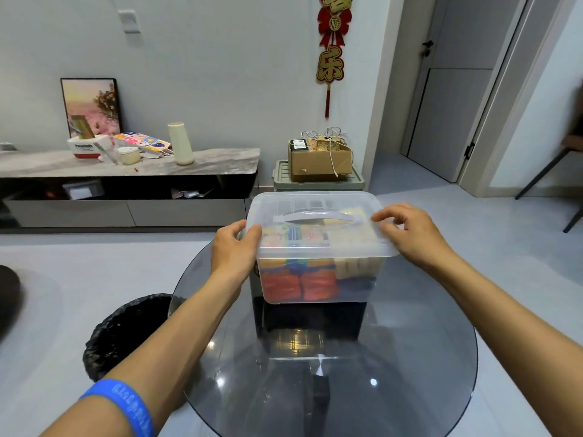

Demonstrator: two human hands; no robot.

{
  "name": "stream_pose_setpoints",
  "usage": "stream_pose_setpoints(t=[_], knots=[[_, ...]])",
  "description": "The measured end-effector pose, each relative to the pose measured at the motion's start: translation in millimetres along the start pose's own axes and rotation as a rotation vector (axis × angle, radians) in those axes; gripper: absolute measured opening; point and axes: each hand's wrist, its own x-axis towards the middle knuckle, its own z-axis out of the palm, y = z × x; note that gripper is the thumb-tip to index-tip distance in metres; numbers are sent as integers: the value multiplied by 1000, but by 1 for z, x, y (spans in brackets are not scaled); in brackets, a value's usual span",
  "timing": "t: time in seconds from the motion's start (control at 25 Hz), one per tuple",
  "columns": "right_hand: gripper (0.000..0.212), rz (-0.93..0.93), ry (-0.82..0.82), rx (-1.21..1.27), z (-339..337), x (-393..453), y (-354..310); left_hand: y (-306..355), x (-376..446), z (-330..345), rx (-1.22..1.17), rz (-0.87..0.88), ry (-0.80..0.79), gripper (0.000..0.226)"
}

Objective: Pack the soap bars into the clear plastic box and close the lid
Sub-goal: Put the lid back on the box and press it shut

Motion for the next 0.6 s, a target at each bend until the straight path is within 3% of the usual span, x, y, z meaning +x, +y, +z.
stream_pose_setpoints(t=[0.04, 0.12, 0.2, 0.28, 0.4, 0.6], knots=[[26, 177, 58, 89, 5, 2, 3, 1, 3, 0, 8, -18, -3, 23], [57, 580, 12, 371, 9, 1, 7, 4, 7, 3, -104, -164, 5, 35], [66, 733, -86, 478, 9, -1, 7, 10, 8, 4, -297, -372, -2, 44], [59, 689, -15, 447, 11, 4, 5, 11, 13, 2, -330, -435, 7, 36], [44, 569, 127, 283, 13, 5, 1, 11, 14, 1, -245, -313, 47, 14], [31, 460, 176, 147, 14, 3, 1, 4, 5, 11, -68, -69, 114, 23]])
